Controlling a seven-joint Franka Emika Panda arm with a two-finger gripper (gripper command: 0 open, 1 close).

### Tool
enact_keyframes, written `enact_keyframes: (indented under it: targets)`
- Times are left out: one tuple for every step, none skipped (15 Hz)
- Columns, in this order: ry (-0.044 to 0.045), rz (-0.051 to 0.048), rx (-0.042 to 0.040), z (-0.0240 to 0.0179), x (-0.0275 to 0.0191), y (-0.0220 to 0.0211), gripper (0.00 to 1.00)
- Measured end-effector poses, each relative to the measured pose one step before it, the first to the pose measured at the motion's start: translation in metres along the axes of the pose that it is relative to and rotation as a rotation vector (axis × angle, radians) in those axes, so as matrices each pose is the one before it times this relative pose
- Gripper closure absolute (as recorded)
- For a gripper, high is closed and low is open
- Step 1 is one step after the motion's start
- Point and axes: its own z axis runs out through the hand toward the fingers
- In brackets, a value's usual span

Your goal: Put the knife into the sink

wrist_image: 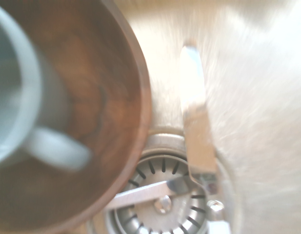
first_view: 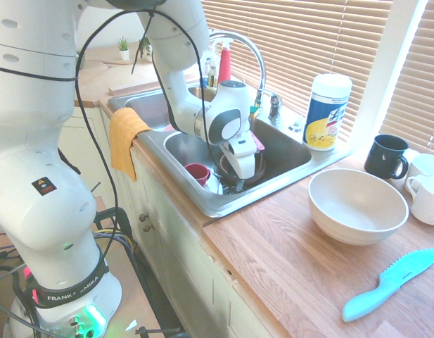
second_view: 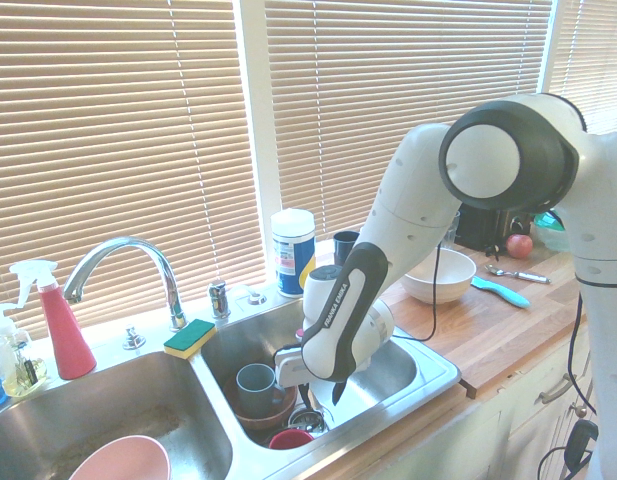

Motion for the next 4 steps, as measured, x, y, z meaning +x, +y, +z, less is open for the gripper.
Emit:
enact_keyframes:
  targets:
    - [0.02723,-0.03106,-0.00470,-0.02220,-0.00307,0.00112,0.00]
    - [0.03461,-0.02355,-0.01009,-0.02266,-0.00148,0.00147,0.00]
    - [0.03849,-0.01468,-0.00915,-0.02271,0.00049,0.00217,0.00]
    - [0.02743,-0.00297,-0.00329,-0.02268,0.00137,0.00240,0.00]
